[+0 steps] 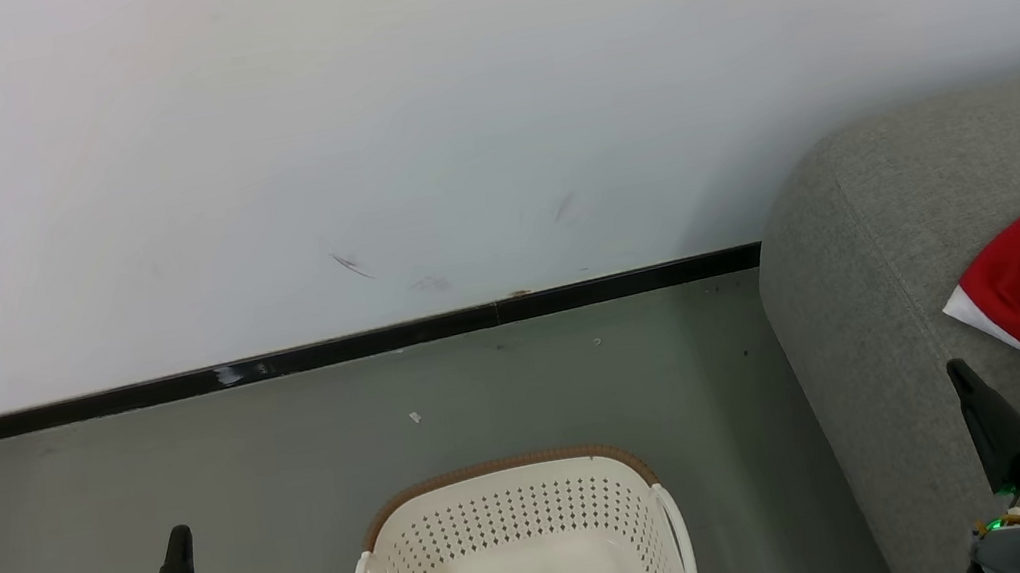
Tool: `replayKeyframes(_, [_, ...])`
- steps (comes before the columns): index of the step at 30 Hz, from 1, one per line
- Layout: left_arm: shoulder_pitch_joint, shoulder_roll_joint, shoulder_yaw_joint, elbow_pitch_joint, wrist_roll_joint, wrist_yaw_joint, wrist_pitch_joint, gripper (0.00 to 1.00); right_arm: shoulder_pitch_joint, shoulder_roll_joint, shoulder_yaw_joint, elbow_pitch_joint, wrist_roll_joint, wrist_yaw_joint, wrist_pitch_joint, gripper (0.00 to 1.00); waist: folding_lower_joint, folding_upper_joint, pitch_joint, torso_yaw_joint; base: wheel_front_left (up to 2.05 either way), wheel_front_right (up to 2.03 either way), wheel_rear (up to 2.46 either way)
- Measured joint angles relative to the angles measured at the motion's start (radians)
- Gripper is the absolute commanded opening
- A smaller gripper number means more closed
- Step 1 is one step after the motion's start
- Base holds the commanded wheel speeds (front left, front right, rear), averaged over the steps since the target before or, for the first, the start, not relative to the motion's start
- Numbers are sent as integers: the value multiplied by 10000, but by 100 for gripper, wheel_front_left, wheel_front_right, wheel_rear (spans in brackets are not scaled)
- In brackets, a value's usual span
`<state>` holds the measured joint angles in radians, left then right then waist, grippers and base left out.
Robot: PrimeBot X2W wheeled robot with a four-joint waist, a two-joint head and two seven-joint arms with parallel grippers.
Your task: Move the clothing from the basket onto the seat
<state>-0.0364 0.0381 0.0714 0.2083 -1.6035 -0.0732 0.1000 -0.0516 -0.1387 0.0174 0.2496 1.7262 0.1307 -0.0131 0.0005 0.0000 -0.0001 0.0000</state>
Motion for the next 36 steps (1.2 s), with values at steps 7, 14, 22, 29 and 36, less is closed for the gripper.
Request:
replayKeyframes(7, [-42, 0, 0, 29, 0, -2, 0, 0, -14, 0, 0, 67, 2, 0, 0, 0, 0, 0, -1, -1, 0, 0, 0])
replayKeyframes(14, [-166, -2, 2, 50, 0, -13, 2, 0, -177, -6, 0, 98, 2, 0, 0, 0, -1, 0, -2, -2, 0, 0, 0])
replayKeyframes(22, [-166, -4, 4, 71, 0, -13, 2, 0, -177, -8, 0, 102, 2, 0, 0, 0, -1, 0, -3, -2, 0, 0, 0])
replayKeyframes(29, [-166, -4, 8, 86, 0, -15, 2, 0, -178, -10, 0, 107, 2, 0, 0, 0, -2, 0, -3, -2, 0, 0, 0])
replayKeyframes(36, [-166, -6, 10, 104, 0, -44, 15, 0, -178, -15, 0, 113, 4, 0, 0, 0, -2, 0, -4, -2, 0, 0, 0])
